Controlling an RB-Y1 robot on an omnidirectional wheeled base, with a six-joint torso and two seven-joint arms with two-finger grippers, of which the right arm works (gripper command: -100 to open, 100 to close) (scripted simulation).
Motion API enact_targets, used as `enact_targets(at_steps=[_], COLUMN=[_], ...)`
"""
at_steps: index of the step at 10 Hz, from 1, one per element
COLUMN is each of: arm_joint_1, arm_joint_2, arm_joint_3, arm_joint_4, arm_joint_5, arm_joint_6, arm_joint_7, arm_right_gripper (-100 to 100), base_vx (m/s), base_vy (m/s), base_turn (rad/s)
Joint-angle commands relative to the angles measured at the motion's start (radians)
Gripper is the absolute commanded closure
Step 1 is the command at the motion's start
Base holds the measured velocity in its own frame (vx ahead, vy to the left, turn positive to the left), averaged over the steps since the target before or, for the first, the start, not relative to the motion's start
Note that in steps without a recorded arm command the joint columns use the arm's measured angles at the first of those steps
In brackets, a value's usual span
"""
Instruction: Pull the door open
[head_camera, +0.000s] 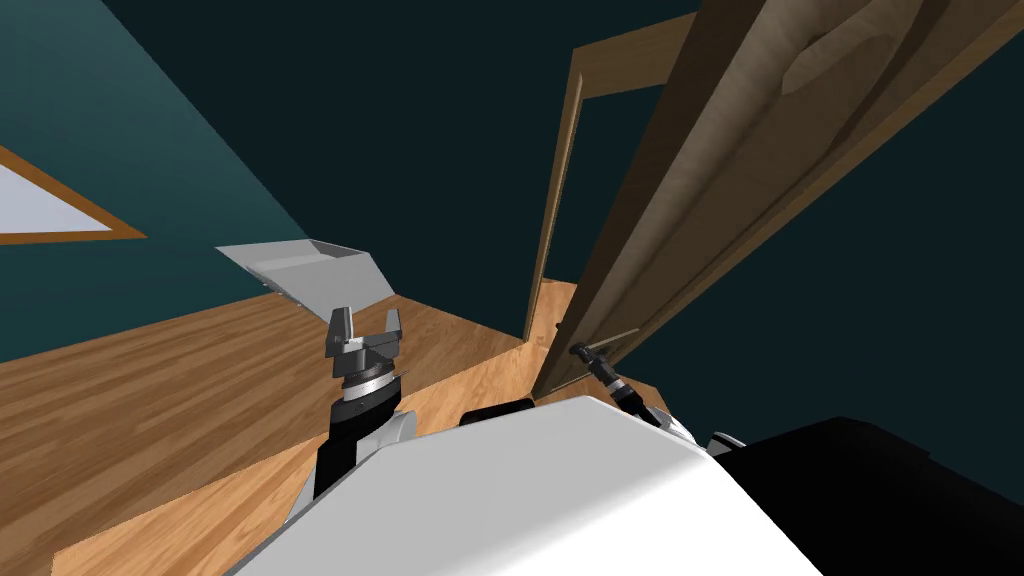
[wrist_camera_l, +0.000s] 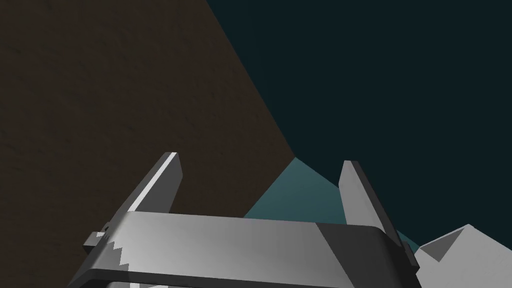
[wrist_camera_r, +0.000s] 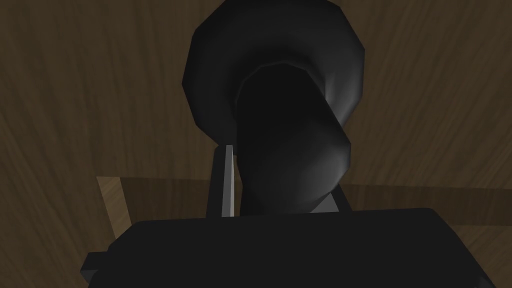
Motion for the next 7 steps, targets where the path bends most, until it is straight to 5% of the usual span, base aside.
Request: enact_targets(at_steps=[1, 7], arm_joint_1=[0.0, -0.079], arm_joint_2=[0.0, 0.051], arm_joint_3=[0.0, -0.033], arm_joint_4=[0.0, 0.011], arm_joint_5=[0.0, 0.02], arm_joint_6=[0.0, 0.09], arm_joint_7=[0.0, 0.03], arm_right_gripper=[100, 100], base_vx=[-0.079, -0.204], base_vy=[-0.034, -0.078], base_turn=[0.025, 0.144])
